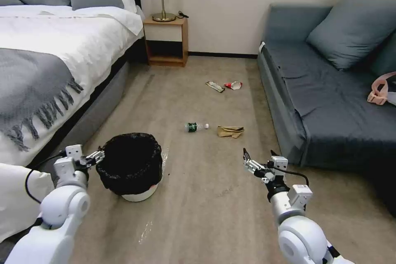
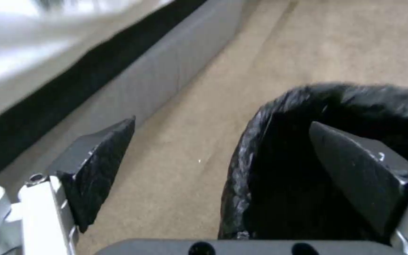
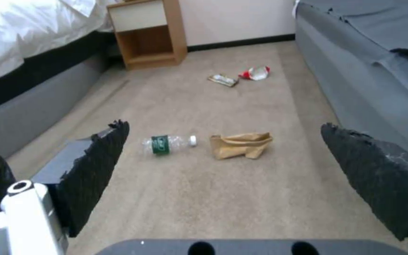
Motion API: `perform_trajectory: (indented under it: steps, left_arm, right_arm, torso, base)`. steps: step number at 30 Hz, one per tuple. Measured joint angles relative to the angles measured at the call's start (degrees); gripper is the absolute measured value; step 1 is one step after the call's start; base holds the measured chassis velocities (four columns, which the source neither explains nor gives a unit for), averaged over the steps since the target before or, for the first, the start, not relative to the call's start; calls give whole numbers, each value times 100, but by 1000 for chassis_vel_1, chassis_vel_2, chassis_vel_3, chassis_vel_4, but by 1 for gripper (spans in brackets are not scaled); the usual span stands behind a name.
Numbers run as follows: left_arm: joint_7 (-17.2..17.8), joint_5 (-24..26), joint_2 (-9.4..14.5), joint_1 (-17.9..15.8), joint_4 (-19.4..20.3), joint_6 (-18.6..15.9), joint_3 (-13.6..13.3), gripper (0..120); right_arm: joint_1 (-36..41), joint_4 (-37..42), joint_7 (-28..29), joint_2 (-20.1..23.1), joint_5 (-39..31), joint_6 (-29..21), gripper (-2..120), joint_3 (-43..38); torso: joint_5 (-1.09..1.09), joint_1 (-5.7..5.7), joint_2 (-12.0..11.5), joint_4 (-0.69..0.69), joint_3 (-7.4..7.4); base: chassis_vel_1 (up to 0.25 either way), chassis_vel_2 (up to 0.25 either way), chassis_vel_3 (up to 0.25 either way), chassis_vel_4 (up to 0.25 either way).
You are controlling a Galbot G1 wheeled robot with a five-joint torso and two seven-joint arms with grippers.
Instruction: Pick up the trash bin, then pick up the garbage on the floor and place it into the trash bin.
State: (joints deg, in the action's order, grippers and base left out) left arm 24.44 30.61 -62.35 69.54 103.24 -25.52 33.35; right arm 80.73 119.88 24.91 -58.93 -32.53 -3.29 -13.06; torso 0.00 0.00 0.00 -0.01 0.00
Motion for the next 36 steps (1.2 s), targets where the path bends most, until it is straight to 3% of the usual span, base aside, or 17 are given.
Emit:
perform_trajectory:
  steps: [6,11,20,28,36]
  left_arm:
    - [-45,-167,-211,-309,-651,104,-203,99]
    - [-53,-285,-382,-414,-870,109,-335,99]
    - [-1,-232,-549,-441,-1021,-28,-390,99]
    - [341,21,-637,-509,-1021,-468,-384,97]
    - [445,76,-648,-495,-1023,-695,-346,91]
  right_arm:
    - [-73,-123,-9,-13,14,4,100,44]
    - [-122,-146,-8,-44,18,-11,100,135]
    - [-100,-155,-8,-37,30,-13,100,150]
    - [-74,-134,-15,-1,49,-12,100,173]
    - [-61,-145,-26,3,60,-13,100,188]
  torso:
    - [0,0,0,1,0]
    - [0,0,0,1,0]
    - [0,0,0,1,0]
    - [2,0,0,0,-1]
    - [-2,0,0,1,-1]
  base:
    - [0,0,0,0]
    - [0,0,0,0]
    - [0,0,0,0]
    - [0,0,0,0]
    - [0,0,0,0]
